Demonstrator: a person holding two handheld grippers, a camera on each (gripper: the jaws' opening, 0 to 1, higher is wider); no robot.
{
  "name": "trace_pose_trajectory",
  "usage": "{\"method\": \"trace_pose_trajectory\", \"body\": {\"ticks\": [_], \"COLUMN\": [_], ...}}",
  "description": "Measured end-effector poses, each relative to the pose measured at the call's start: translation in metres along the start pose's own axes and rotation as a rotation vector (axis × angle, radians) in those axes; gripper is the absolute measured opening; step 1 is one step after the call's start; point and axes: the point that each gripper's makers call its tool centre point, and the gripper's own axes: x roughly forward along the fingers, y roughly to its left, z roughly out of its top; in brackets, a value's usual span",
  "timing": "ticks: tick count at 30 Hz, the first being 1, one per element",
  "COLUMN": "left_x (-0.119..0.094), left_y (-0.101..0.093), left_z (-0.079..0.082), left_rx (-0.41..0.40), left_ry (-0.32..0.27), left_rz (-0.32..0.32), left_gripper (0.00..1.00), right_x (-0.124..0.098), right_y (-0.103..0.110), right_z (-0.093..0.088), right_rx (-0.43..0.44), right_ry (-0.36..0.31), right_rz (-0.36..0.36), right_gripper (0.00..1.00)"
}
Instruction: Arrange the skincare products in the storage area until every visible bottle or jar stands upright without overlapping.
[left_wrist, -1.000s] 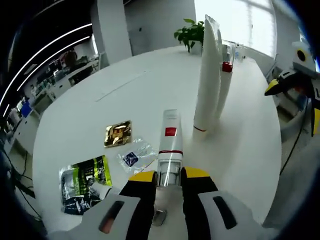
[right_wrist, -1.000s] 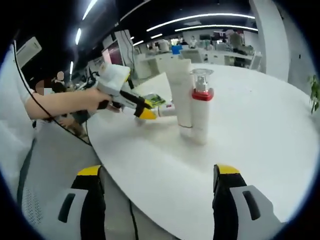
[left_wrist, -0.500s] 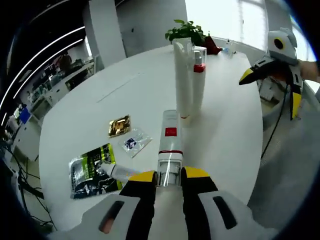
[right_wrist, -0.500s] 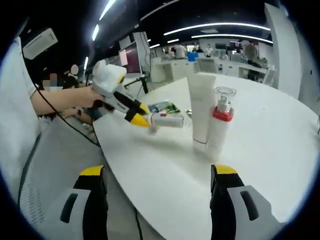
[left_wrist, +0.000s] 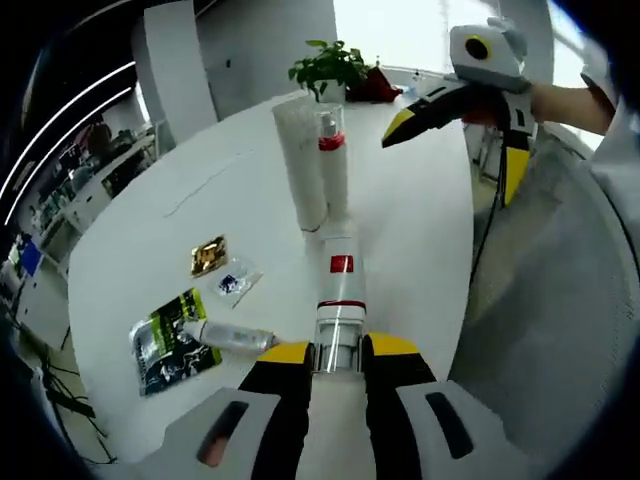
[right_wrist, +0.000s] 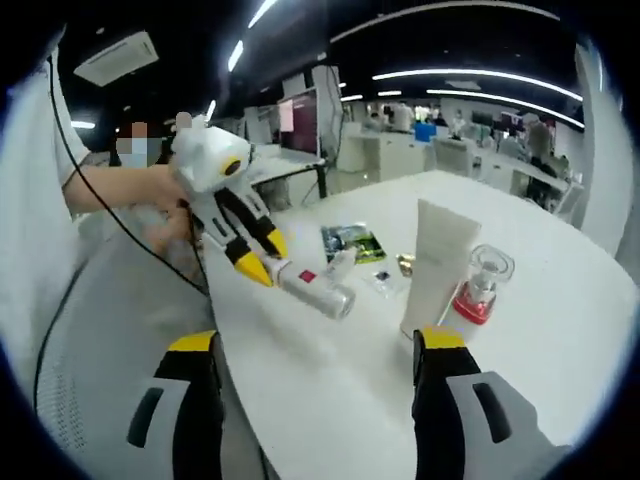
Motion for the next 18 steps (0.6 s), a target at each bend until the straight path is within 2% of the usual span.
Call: {"method": "trace_pose_trajectory", "body": {"ticks": [3, 6, 9, 12, 18], "left_x": [-0.004, -0.004, -0.004, -0.007, -0.008], "left_y": [-0.005, -0.014, -0.022, -0.032, -0.039], "left_z": [0.01, 0.018, 0.023, 0.031, 0.031], "left_rx": [0.033, 0.076, 0.14, 0.175, 0.27], "left_ry": [-0.007, -0.002, 0.026, 0.018, 0.061], "left_rz": [-0.018, -0.053, -0.076, -0.112, -0.138], "left_gripper": [0.24, 0.24, 0.24, 0.24, 0.24], "right_x": [0.002, 0.003, 0.001, 0.0, 0.007], "right_y": [0.003, 0.002, 0.003, 0.006, 0.013], "right_z": [0.007, 0.004, 0.006, 0.011, 0.009], "right_rx": [-0.03, -0.092, -0.119, -0.129, -0.193], "right_ry": [0.002, 0.041, 0.059, 0.059, 0.105], "right_rz": [0.022, 0.028, 0.028, 0.037, 0.075], "right_gripper": [0.76, 0.76, 0.75, 0.72, 0.63]}}
